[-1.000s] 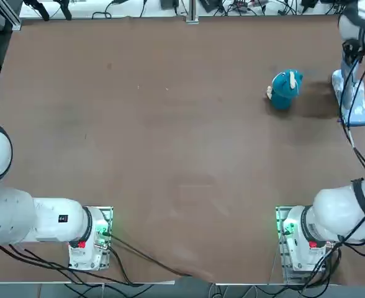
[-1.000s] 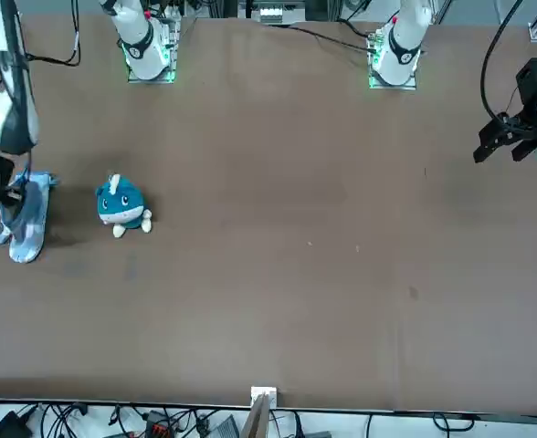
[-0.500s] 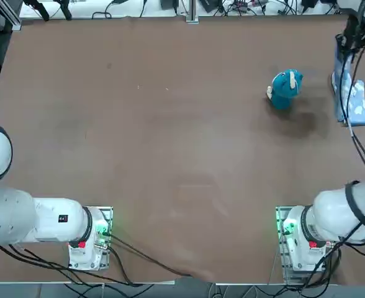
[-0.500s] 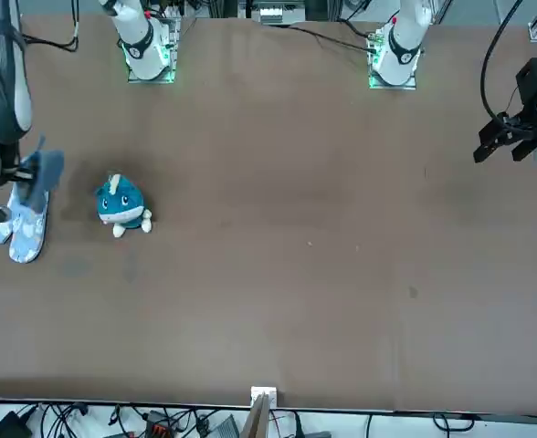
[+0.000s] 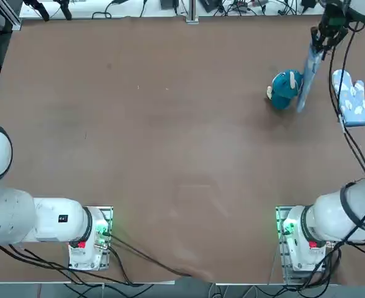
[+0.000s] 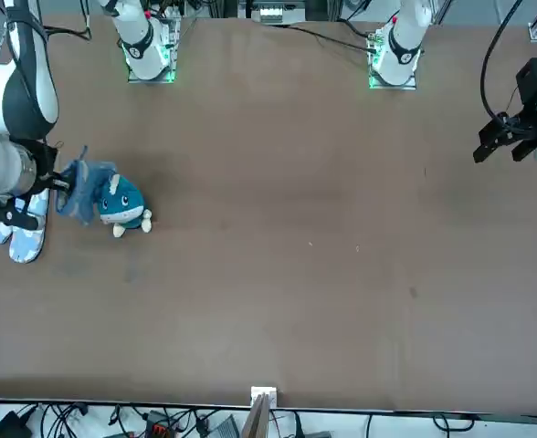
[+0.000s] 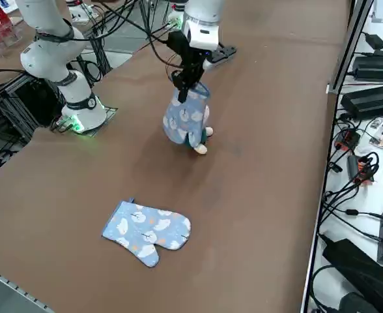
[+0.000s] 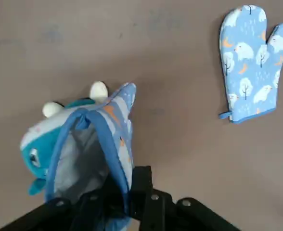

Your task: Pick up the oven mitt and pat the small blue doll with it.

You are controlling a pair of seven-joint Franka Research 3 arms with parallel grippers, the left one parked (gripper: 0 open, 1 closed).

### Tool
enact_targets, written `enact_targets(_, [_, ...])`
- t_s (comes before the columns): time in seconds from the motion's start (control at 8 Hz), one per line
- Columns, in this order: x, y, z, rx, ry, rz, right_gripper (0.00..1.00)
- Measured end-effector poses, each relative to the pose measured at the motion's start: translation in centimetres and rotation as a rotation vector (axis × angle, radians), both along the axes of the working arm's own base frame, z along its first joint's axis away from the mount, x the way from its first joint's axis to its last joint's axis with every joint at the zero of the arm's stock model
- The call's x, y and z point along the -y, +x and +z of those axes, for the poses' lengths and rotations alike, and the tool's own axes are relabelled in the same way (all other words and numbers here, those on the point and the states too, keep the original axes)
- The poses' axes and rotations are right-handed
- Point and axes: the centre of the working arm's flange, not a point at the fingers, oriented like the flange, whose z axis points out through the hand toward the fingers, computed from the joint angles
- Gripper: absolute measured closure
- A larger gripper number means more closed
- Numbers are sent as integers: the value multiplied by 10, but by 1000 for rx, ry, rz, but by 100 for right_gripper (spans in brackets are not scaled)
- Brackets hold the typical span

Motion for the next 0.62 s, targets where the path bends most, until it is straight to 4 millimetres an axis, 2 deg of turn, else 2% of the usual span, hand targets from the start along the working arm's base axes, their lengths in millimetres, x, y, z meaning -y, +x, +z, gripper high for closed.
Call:
enact_targets(0.38, [9, 32, 20, 81, 0, -30, 96])
enact_targets(0.62, [23, 42, 41, 128, -58, -24, 96])
